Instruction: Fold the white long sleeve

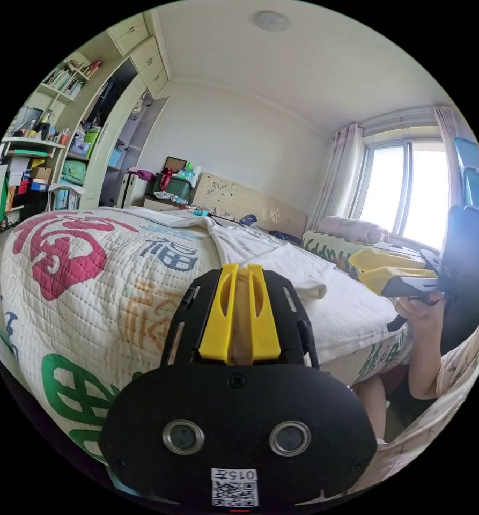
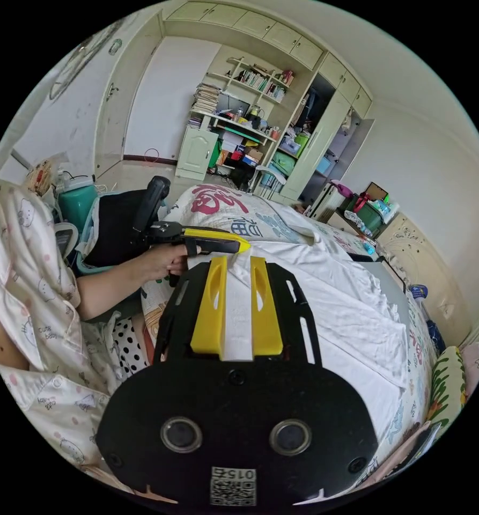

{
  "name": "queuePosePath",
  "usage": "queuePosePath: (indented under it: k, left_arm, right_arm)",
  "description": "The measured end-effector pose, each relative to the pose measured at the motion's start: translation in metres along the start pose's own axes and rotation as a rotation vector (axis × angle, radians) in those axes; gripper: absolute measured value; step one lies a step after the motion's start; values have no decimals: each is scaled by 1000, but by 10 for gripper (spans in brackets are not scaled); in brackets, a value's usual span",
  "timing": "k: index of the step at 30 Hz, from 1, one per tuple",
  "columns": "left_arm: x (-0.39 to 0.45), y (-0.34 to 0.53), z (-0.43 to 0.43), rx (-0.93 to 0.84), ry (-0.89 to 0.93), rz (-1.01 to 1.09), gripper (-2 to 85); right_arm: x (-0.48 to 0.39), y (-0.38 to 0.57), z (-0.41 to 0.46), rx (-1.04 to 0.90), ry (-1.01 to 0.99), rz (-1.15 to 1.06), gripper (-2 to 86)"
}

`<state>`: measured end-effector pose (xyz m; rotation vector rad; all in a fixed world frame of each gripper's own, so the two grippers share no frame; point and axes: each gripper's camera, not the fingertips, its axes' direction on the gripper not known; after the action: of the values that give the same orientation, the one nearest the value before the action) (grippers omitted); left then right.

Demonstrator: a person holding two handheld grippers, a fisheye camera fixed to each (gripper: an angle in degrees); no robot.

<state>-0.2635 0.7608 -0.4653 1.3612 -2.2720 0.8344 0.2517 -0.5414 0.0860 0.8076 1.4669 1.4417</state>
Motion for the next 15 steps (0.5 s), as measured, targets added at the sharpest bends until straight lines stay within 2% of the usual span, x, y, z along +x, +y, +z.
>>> queuePosePath:
  k: [5,10,15]
  left_arm:
    - [-18,32,-19,31,69,-43,9]
    - [-24,55,-32,55,87,-48,7]
    - [-26,77,-40,92,60,-26,6]
  right_arm:
    - [8,31,61,-122,29,26,50]
    - [28,71,75,-119,-7,98,42]
    - [26,107,87,-107,57,76,42]
